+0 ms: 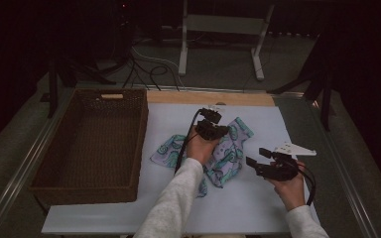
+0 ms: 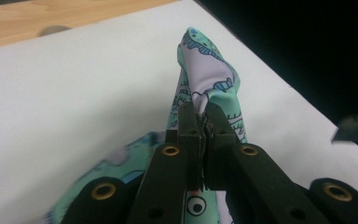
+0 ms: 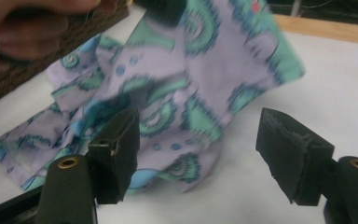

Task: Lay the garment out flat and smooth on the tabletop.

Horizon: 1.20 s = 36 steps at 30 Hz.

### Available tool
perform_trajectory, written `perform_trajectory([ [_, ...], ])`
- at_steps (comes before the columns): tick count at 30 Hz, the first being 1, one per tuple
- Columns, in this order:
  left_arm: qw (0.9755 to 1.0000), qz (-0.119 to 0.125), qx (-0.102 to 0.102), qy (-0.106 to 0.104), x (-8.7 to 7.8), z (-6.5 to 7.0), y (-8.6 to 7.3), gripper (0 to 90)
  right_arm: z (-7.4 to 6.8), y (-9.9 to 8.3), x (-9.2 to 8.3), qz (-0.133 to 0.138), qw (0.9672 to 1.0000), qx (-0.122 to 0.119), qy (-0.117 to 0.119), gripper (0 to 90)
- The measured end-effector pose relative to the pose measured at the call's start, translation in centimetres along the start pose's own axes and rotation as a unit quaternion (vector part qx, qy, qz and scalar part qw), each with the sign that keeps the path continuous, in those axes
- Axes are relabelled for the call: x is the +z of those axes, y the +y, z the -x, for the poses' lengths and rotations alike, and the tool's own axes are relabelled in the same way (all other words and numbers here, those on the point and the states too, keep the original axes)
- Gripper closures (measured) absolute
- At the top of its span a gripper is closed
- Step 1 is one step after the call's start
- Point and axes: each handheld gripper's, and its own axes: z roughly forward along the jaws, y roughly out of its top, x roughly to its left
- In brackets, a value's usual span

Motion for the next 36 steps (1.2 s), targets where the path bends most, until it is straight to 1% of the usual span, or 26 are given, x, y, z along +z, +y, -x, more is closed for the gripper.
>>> perform_trajectory([
  [3,0.9999,0.005,-0.011,0.009,-0.5,-0.9,-0.1,87.9,-1.0,-0.2,0.9,-0.013,0.9999,-0.01,0.006,29.9],
  [4,0.9999,0.005,-0.011,0.009,-0.5,-0.9,-0.1,87.9,-1.0,-0.2,0.9,-0.013,0.9999,-0.01,0.006,29.9],
  [5,0.9997,0.005,-0.015,0.016,-0.8,-1.4,-0.3,87.9,-1.3,-0.3,1.2,-0.016,0.9997,-0.016,0.009,29.8],
  [6,0.9997,0.006,-0.017,0.018,-0.9,-1.7,-0.3,87.9,-2.1,-0.4,2.0,-0.029,0.999,-0.031,0.014,29.8],
  [10,0.9993,0.006,-0.026,0.026,-1.3,-2.5,-0.7,87.9,-3.8,-0.7,3.3,-0.049,0.9967,-0.062,0.02,29.9],
  [13,0.9991,0.005,-0.028,0.031,-1.6,-3.1,-0.9,87.9,-4.9,-0.9,4.3,-0.062,0.9948,-0.077,0.026,30.3],
  [14,0.999,0.004,-0.031,0.033,-1.7,-3.3,-1.0,87.9,-5.3,-1.0,4.6,-0.068,0.9939,-0.083,0.026,30.4],
  [15,0.9989,0.005,-0.032,0.035,-1.8,-3.4,-1.0,87.9,-5.5,-1.1,5.0,-0.077,0.9923,-0.094,0.025,30.9],
  [17,0.9987,0.006,-0.037,0.036,-1.9,-3.7,-1.2,87.9,-6.0,-1.3,5.6,-0.091,0.9895,-0.112,0.011,36.9],
  [18,0.9986,0.004,-0.038,0.038,-2.0,-3.9,-1.3,87.9,-6.1,-1.4,5.9,-0.096,0.9881,-0.12,0.003,42.5],
  [19,0.9985,0.003,-0.038,0.04,-2.0,-4.0,-1.4,87.9,-6.2,-1.3,6.0,-0.102,0.9866,-0.127,-0.002,53.1],
  [20,0.9983,0.002,-0.041,0.041,-2.0,-4.2,-1.6,87.8,-6.1,-1.3,6.1,-0.104,0.986,-0.131,0.0,64.8],
  [21,0.9981,0.003,-0.046,0.042,-2.0,-4.3,-1.7,87.8,-6.0,-1.3,6.1,-0.105,0.9859,-0.131,0.003,74.5],
  [22,0.9981,0.003,-0.046,0.042,-2.0,-4.3,-1.7,87.7,-6.0,-1.3,6.1,-0.105,0.9859,-0.131,0.003,74.5],
  [23,0.9978,0.001,-0.049,0.044,-2.1,-4.7,-2.0,87.7,-5.8,-1.2,6.0,-0.107,0.9855,-0.132,-0.002,81.4],
  [24,0.9978,0.0,-0.051,0.044,-2.2,-4.8,-2.1,87.4,-5.3,-1.0,5.8,-0.105,0.9865,-0.126,-0.008,85.7],
  [25,0.9976,0.002,-0.056,0.041,-2.2,-4.9,-2.3,87.2,-5.1,-0.9,5.6,-0.104,0.9869,-0.124,-0.009,85.9],
  [28,0.9975,-0.004,-0.058,0.04,-2.2,-5.3,-2.7,85.2,-4.0,-0.6,4.9,-0.095,0.9893,-0.108,-0.027,86.0],
  [31,0.9975,-0.007,-0.058,0.039,-2.2,-5.4,-3.2,83.5,-2.6,-0.2,4.0,-0.08,0.9936,-0.069,-0.042,85.9],
  [34,0.9977,-0.012,-0.056,0.038,-2.2,-5.5,-3.8,83.5,-1.1,0.1,3.0,-0.063,0.9951,-0.045,-0.062,85.9],
  [35,0.9977,-0.014,-0.055,0.038,-2.2,-5.5,-3.9,83.5,-0.5,0.1,2.5,-0.06,0.9951,-0.034,-0.071,86.0],
  [36,0.9977,-0.015,-0.054,0.037,-2.2,-5.5,-4.0,83.4,-0.1,0.1,2.3,-0.056,0.9951,-0.03,-0.075,86.0],
])
